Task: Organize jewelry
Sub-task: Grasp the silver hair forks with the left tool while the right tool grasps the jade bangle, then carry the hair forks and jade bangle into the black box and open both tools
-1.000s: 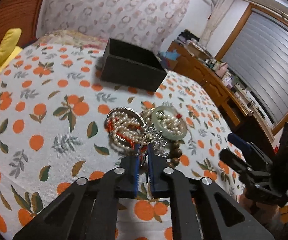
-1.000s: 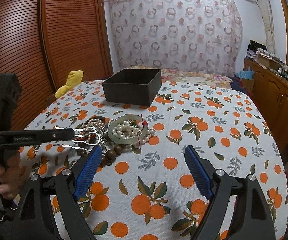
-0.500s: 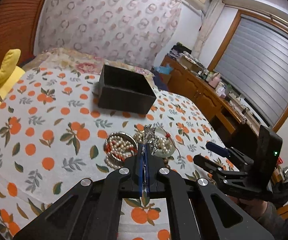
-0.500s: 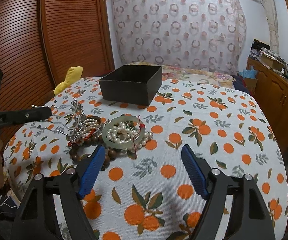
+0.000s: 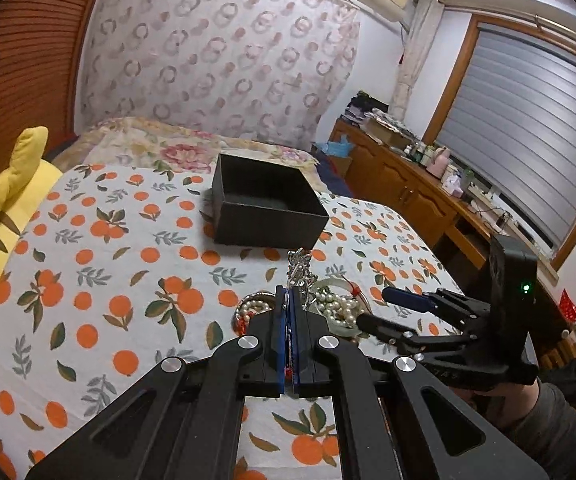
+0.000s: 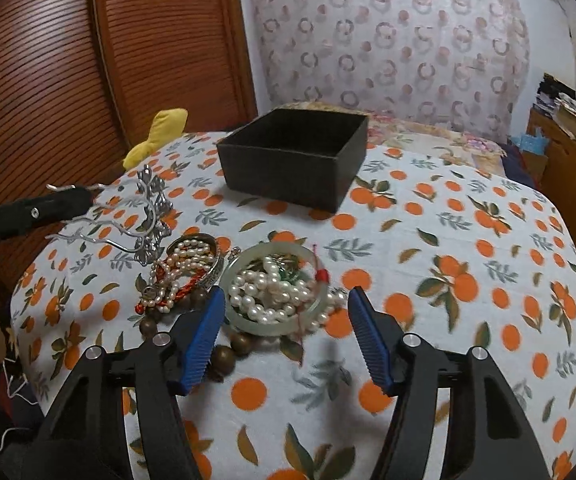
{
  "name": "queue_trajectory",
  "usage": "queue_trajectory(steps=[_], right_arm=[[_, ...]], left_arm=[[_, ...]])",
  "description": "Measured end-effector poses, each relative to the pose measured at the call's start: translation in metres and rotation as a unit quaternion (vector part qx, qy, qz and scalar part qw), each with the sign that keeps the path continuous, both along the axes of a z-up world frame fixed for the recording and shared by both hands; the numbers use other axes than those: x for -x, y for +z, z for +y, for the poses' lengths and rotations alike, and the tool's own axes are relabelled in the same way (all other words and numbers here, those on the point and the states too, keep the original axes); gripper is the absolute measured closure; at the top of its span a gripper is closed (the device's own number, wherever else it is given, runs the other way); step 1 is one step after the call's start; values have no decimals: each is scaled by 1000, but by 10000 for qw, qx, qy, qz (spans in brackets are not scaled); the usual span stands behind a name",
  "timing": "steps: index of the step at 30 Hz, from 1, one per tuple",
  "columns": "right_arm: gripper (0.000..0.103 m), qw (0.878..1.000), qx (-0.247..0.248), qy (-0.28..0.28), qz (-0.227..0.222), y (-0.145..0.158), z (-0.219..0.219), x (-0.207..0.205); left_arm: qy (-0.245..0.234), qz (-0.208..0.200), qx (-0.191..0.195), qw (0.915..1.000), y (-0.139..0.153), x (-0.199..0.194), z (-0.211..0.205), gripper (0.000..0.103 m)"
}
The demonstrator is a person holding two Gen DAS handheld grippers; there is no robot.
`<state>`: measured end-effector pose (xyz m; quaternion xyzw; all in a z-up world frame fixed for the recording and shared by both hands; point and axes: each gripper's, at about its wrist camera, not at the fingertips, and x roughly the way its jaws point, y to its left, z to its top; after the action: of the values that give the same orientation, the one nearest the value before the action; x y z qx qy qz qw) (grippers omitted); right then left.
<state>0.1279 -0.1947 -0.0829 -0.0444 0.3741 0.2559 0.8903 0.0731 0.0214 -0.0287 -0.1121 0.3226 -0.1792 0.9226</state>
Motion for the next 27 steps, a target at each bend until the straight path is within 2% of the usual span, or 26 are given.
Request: queue_trajectory(steps=[2, 7, 11, 18, 19, 23, 27], right_arm=[[25, 9999, 50, 88, 64, -2, 6, -6], [25, 9996, 222, 121, 109, -4, 15, -17], [20, 9989, 375, 205, 181, -8, 22, -23], [21, 9981, 485, 256, 268, -15, 28, -28], [28, 9980, 475, 313, 260, -15, 28, -27], [28, 9975, 573, 390, 145, -12, 28, -23], [28, 9984, 409, 386, -36, 0, 20, -21]], left_arm=[[10, -24, -19, 10000, 1, -1, 2, 102], [61, -89, -29, 9999, 6, -3, 6, 102], [103, -122, -36, 9999, 8, -4, 9, 102], [107, -123, -44, 9999, 8, -4, 9, 102], [113, -120, -63, 9998, 8, -4, 9, 102], [141, -148, -212, 9996, 8, -9, 10, 102], [142, -161, -306, 9993, 9, -20, 9, 102]])
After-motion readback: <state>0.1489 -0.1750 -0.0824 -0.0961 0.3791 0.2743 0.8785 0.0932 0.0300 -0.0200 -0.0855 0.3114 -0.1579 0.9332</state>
